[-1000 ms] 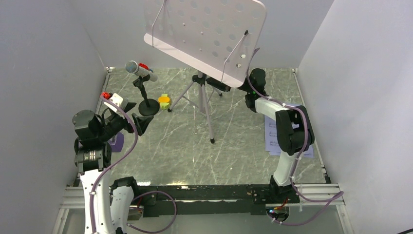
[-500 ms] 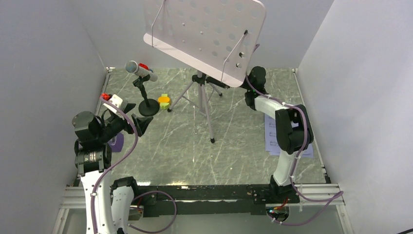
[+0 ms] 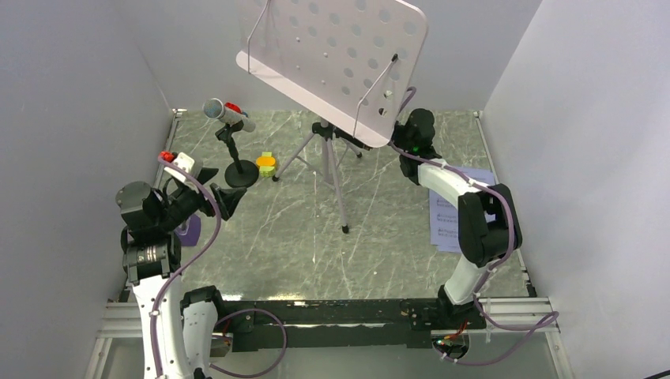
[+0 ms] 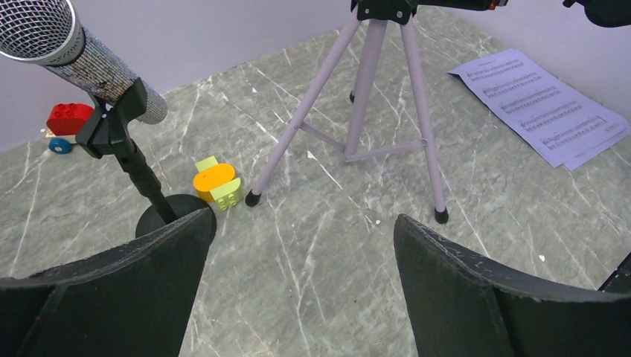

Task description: Pack up the instrument practice props

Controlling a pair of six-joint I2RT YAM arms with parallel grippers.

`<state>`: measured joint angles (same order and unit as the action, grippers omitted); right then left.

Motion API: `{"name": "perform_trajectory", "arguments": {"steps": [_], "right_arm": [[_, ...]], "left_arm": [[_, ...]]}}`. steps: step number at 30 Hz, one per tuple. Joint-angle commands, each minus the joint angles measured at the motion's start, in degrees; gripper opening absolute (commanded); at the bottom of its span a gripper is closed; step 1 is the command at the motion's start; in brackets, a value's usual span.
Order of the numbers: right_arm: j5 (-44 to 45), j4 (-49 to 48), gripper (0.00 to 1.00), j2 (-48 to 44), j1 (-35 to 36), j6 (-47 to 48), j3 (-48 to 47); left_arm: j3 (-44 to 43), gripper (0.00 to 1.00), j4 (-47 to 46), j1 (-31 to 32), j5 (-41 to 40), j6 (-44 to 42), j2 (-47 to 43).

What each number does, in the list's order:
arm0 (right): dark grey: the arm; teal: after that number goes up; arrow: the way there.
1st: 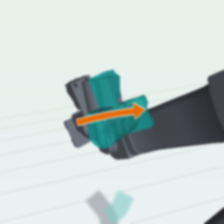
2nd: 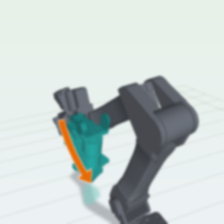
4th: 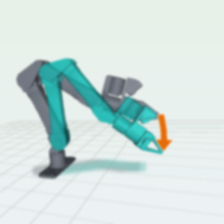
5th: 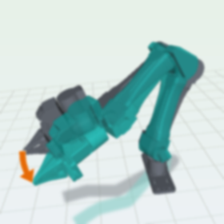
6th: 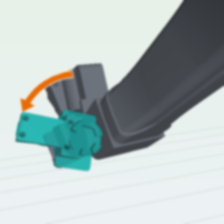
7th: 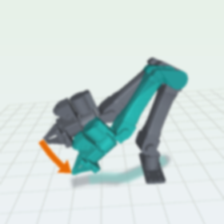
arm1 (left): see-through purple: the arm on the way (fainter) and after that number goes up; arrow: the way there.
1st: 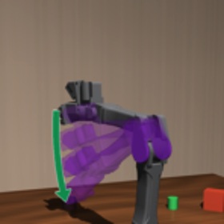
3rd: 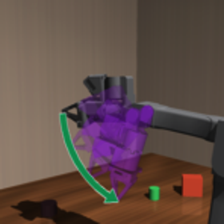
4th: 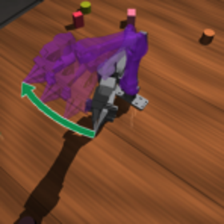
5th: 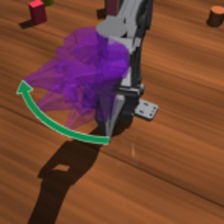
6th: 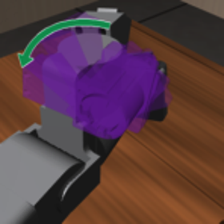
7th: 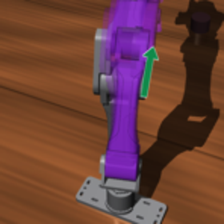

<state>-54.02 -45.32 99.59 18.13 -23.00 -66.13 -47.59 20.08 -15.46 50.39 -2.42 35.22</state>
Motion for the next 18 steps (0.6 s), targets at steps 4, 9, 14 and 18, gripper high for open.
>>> {"name": "perform_trajectory", "arguments": {"steps": [4, 9, 14, 18], "right_arm": [[-0.8, 11.7, 0.00, 0.9, 1.3, 30.8, -1.0], [-0.3, 22.1, 0.00, 0.7, 2.3, 50.5, -2.8], [1.7, 33.9, 0.00, -1.1, 2.4, 73.9, -2.8], [3.0, 40.2, 0.00, -3.4, 2.4, 91.2, -1.6]], "left_arm": [[-2.1, 0.96, -2.1, -1.6, 1.2, 1.4, 2.3], [-4.3, 0.96, -0.3, -2.7, 0.6, 0.2, 3.2], [-7.2, 0.96, 1.6, -2.8, 1.2, 0.2, 4.5], [-7.5, 0.96, 1.2, -3.0, 0.9, 0.4, 4.3]]}}
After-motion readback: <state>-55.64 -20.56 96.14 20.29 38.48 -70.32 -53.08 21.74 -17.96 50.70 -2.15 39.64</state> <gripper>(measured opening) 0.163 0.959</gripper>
